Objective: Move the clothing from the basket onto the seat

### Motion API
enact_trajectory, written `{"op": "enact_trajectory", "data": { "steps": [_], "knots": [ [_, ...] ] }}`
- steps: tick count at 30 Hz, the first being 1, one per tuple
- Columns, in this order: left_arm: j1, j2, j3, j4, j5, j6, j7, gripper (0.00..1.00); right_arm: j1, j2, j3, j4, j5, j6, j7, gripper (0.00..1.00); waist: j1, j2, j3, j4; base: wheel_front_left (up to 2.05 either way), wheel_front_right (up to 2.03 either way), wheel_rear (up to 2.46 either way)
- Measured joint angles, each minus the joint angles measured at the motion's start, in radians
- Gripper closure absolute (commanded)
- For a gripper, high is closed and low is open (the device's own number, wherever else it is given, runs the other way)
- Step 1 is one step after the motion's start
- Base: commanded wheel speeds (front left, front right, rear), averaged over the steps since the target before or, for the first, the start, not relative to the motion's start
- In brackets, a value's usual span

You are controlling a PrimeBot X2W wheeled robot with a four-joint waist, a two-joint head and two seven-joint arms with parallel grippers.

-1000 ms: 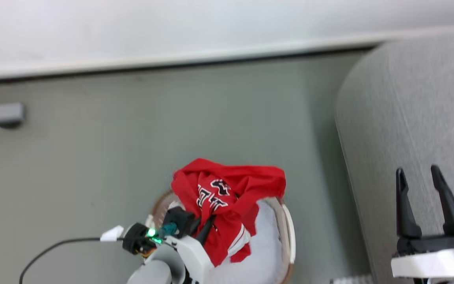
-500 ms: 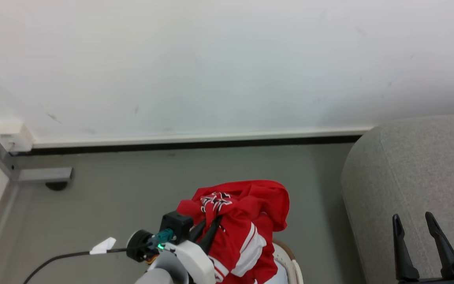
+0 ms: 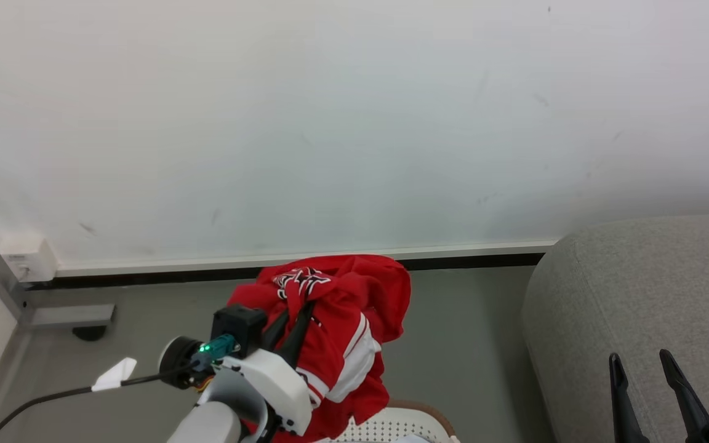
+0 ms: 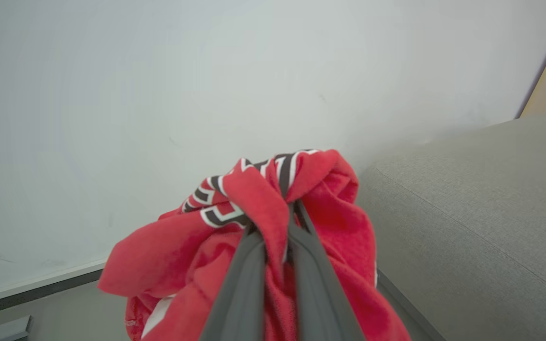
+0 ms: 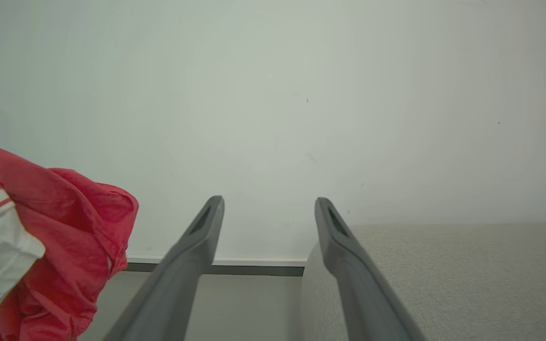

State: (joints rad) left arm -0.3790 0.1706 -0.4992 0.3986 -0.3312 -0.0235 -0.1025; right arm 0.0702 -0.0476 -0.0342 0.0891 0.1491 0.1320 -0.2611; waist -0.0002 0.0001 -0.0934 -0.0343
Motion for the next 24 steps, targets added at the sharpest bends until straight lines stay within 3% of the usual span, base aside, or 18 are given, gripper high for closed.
{"op": "enact_trajectory", "data": {
  "steps": [9,13,24],
  "knots": [
    [0.009,0.028,0.002,-0.100,-0.004,0.017,0.045,1.00,0.014,0.000,0.031,-0.015,-0.023,0.000,0.000,0.00,0.0001,0.0000,-0.007,-0.013,0.00,0.00,0.00],
    [0.009,0.030,-0.003,-0.127,-0.005,0.022,0.058,1.00,0.012,-0.018,0.091,-0.025,0.003,0.000,0.000,0.00,0.0001,-0.0001,-0.005,-0.013,0.00,0.00,0.00],
    [0.009,0.017,-0.049,-0.185,-0.005,0.015,0.087,1.00,-0.144,-0.305,0.535,-0.030,0.261,0.000,0.027,0.00,0.0002,0.0000,-0.006,-0.015,0.00,0.00,0.00]
  ]
}}
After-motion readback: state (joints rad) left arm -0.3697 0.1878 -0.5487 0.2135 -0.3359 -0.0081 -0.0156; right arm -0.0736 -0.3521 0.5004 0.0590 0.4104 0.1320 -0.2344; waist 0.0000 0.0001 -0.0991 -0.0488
